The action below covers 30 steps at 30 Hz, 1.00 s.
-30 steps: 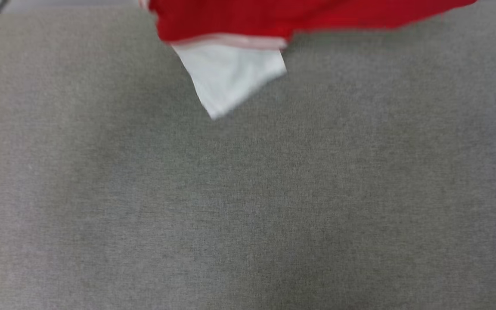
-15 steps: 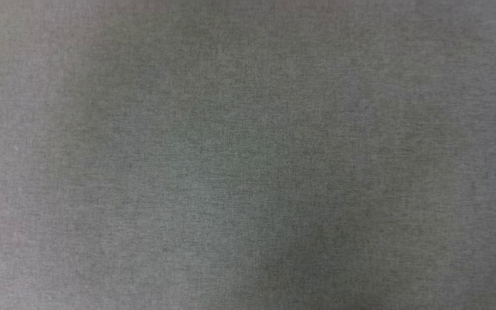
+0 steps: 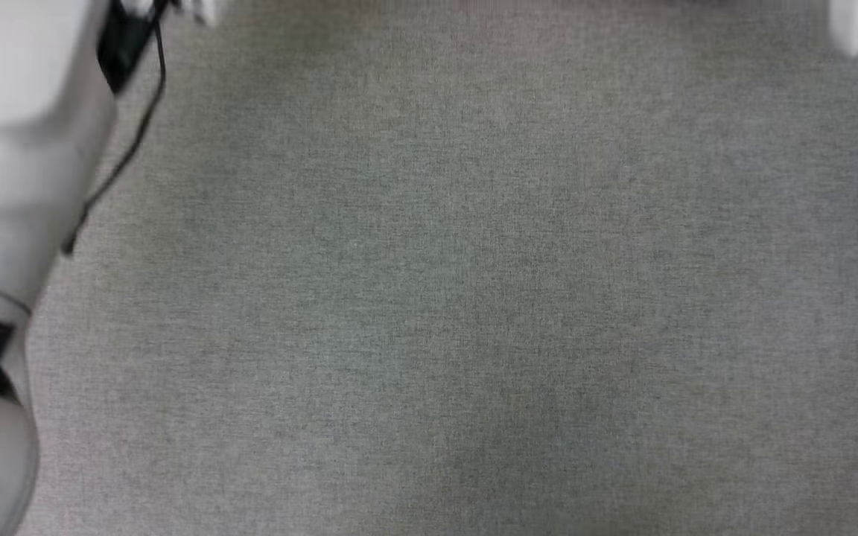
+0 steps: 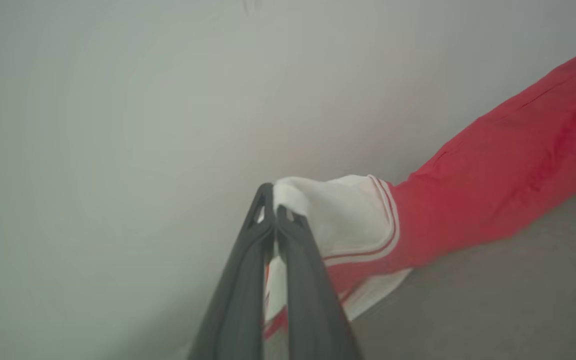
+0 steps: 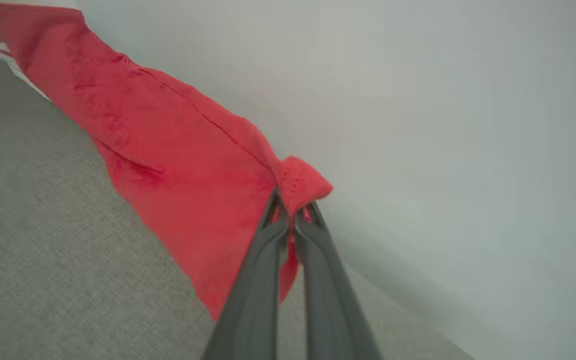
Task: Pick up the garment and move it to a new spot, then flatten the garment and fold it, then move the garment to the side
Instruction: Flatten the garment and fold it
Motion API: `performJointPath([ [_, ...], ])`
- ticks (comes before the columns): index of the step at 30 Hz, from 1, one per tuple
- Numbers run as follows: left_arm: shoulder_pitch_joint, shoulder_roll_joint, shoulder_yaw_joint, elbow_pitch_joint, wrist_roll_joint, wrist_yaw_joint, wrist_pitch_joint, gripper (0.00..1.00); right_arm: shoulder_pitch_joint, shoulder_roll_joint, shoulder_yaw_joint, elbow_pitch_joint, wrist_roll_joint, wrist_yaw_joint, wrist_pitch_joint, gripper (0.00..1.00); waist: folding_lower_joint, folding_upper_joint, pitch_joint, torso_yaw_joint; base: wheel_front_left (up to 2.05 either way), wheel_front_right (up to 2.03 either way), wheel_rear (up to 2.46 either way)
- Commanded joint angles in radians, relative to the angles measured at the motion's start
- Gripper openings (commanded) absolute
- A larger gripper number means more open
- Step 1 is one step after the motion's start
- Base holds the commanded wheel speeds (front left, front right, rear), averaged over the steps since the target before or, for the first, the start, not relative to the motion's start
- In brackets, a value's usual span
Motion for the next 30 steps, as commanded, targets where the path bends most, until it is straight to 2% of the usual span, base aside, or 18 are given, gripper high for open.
performJointPath([
  [1, 0.056, 0.005, 0.003, -0.014, -0.013, 0.000, -0.006, 0.00, 0.042, -0.009, 0.007, -0.008, 0.007, -0.001, -0.018, 0.00, -0.0001, 0.0000, -0.020, 0.000, 0.00, 0.00, 0.00],
  [4, 0.183, 0.027, 0.003, -0.063, -0.020, 0.008, -0.010, 0.00, 0.135, -0.030, 0.023, -0.024, 0.026, -0.001, -0.046, 0.00, -0.0001, 0.0000, -0.059, 0.005, 0.00, 0.00, 0.00],
  [9, 0.426, 0.070, 0.014, -0.199, -0.038, 0.053, -0.012, 0.00, 0.289, -0.076, 0.067, -0.074, 0.040, -0.001, -0.063, 0.00, -0.0001, 0.0000, -0.130, 0.009, 0.00, 0.00, 0.00],
  [15, 0.695, 0.132, 0.009, -0.364, -0.072, 0.136, -0.010, 0.00, 0.460, -0.137, 0.092, -0.144, 0.077, -0.001, -0.078, 0.00, -0.0001, 0.0000, -0.209, 0.014, 0.00, 0.00, 0.00],
  [20, 0.900, 0.215, 0.010, -0.510, -0.128, 0.213, 0.011, 0.00, 0.585, -0.173, 0.090, -0.184, 0.108, -0.001, -0.084, 0.00, -0.0001, 0.0000, -0.289, 0.008, 0.00, 0.00, 0.00],
  [21, 0.900, 0.215, 0.010, -0.510, -0.128, 0.213, 0.011, 0.00, 0.585, -0.173, 0.090, -0.184, 0.108, -0.001, -0.084, 0.00, -0.0001, 0.0000, -0.289, 0.008, 0.00, 0.00, 0.00],
  [25, 1.053, 0.280, -0.005, -0.638, -0.170, 0.276, 0.046, 0.00, 0.696, -0.199, 0.087, -0.224, 0.137, -0.001, -0.072, 0.00, -0.0001, 0.0000, -0.358, 0.015, 0.00, 0.00, 0.00],
  [30, 1.210, 0.331, -0.032, -0.769, -0.217, 0.337, 0.084, 0.00, 0.846, -0.242, 0.080, -0.291, 0.153, -0.001, -0.047, 0.00, -0.0001, 0.0000, -0.440, 0.022, 0.00, 0.00, 0.00],
])
